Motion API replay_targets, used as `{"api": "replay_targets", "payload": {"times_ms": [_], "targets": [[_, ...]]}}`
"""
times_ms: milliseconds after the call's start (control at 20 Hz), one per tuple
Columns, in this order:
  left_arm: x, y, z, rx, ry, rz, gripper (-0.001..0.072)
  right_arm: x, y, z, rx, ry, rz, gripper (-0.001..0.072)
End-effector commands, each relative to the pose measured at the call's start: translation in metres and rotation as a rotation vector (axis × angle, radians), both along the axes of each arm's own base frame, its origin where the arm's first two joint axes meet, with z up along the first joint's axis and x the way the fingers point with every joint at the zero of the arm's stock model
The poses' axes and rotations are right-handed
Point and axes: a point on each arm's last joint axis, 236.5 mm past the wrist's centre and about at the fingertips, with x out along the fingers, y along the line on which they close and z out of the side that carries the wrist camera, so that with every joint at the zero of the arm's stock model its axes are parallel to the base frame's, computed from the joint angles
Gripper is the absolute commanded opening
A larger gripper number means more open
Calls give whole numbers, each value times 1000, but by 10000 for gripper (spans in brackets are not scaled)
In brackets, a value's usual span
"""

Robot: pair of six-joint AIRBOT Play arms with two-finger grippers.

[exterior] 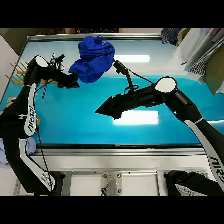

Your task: Fold the clothes and pants, and hang the long-sleeved shirts on hangers.

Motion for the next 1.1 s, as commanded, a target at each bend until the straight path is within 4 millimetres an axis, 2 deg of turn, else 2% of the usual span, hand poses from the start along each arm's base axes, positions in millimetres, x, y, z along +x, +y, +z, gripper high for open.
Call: {"api": "replay_targets", "payload": {"times_ms": [0,700,800,900,950,1050], "targets": [[0,0,0,0,-1,1,10,0,0,0,0,1,1,15],[3,-1,1,-2,-12,8,11,0,0,0,0,2,1,15],[-3,-2,0,-2,10,-8,11,-1,1,1,7,6,1,15],[-10,8,13,7,17,-9,9,-3,1,3,16,12,8,15],[-11,17,28,37,-16,-4,8,-2,1,3,15,11,6,15],[-13,56,72,204,-130,23,9,-2,0,0,1,10,6,14]]}}
